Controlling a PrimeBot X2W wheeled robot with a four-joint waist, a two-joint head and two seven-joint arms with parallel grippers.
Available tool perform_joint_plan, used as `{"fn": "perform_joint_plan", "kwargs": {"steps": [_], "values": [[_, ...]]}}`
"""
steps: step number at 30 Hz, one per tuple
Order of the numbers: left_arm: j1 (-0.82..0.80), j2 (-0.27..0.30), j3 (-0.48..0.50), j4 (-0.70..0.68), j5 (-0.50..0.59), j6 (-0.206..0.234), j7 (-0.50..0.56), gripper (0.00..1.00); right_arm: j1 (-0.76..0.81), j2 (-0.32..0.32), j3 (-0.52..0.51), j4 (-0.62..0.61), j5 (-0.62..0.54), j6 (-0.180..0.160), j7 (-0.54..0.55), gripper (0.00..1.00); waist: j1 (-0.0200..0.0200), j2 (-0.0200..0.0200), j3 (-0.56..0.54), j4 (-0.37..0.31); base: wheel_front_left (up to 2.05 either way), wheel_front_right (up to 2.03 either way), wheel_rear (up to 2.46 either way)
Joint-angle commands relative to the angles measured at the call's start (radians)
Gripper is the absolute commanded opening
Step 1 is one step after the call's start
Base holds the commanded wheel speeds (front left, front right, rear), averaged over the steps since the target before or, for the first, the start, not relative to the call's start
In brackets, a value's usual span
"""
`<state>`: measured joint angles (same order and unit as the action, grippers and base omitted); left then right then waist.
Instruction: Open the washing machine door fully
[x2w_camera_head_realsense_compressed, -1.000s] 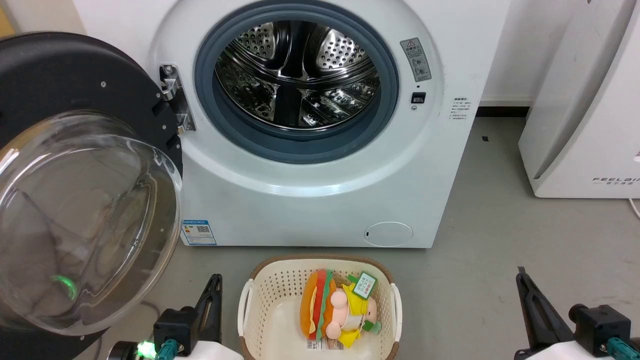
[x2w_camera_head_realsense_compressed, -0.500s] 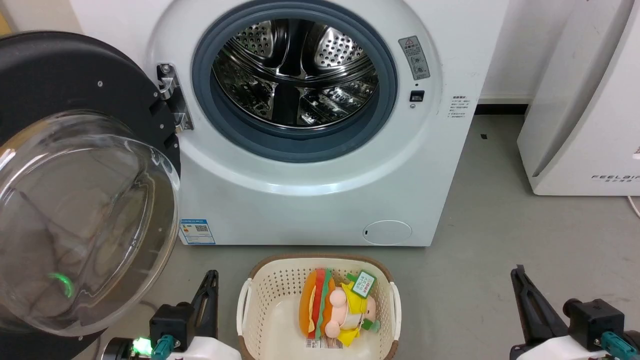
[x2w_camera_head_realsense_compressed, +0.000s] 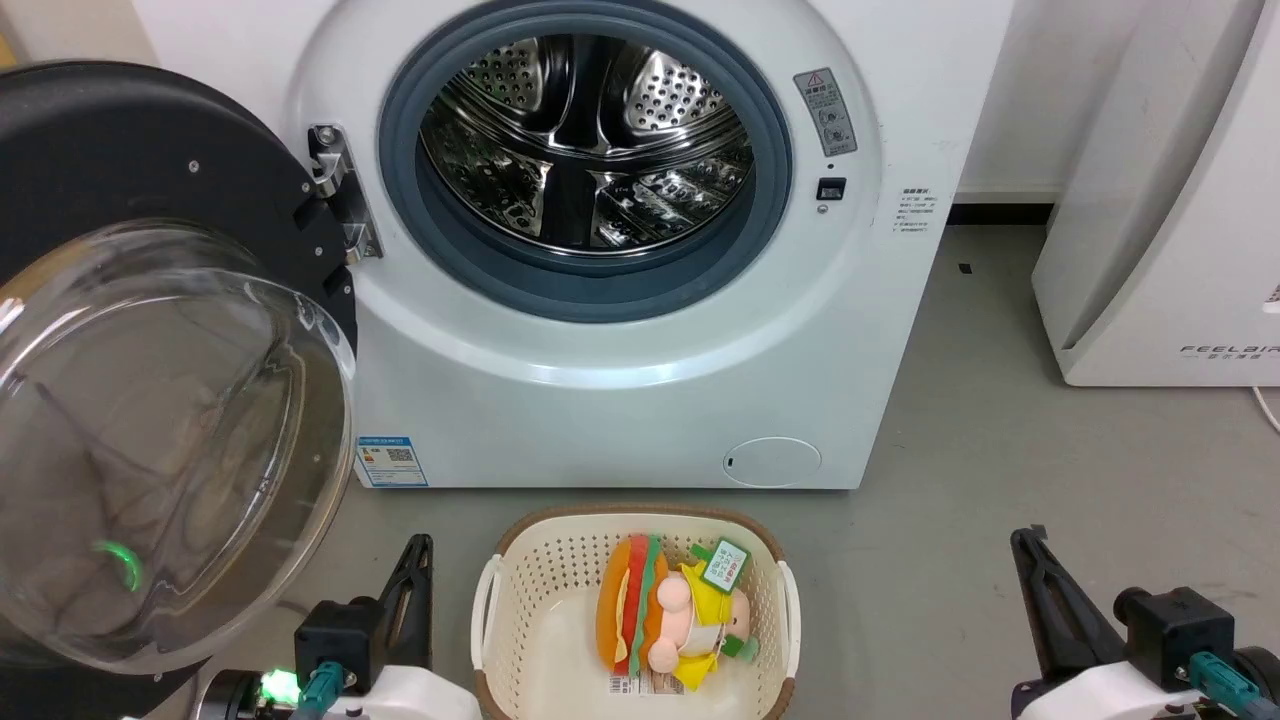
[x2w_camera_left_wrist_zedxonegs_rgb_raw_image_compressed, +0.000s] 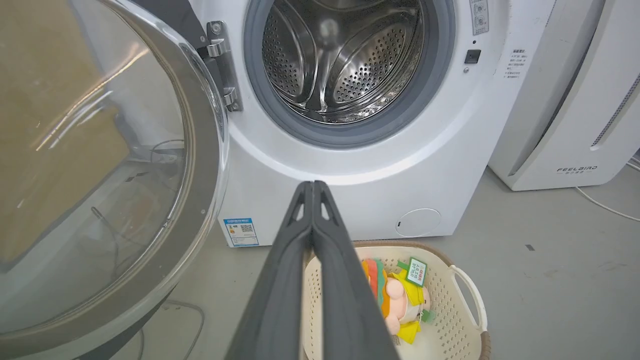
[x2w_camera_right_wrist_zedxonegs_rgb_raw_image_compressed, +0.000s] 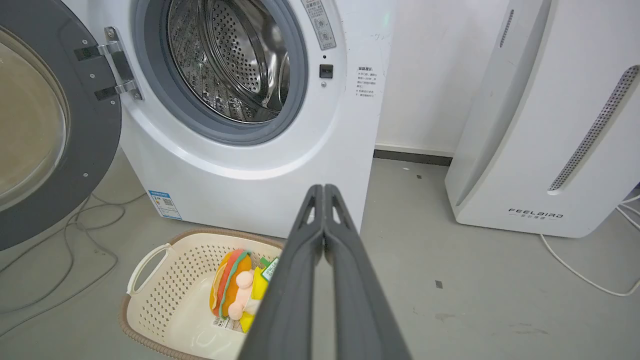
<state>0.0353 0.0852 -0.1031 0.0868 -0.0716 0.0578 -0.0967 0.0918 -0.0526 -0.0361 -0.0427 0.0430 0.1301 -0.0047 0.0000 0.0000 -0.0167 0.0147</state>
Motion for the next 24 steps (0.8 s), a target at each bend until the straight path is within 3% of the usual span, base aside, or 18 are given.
{"fn": "perform_joint_plan", "kwargs": {"steps": [1, 24], "values": [[-0.02, 0.0, 0.008, -0.009, 0.006, -0.006, 0.004, 0.0, -0.019, 0.001, 0.003, 0.003, -0.004, 0.0, 0.001, 0.0, 0.0, 0.0, 0.0, 0.0, 0.0, 0.0, 0.0], [-0.027, -0.016, 0.051, -0.044, 0.036, -0.029, 0.046, 0.0, -0.052, 0.002, 0.018, 0.021, -0.022, 0.0, 0.002, 0.0, 0.0, 0.0, 0.008, -0.007, 0.0, 0.0, 0.0]]}}
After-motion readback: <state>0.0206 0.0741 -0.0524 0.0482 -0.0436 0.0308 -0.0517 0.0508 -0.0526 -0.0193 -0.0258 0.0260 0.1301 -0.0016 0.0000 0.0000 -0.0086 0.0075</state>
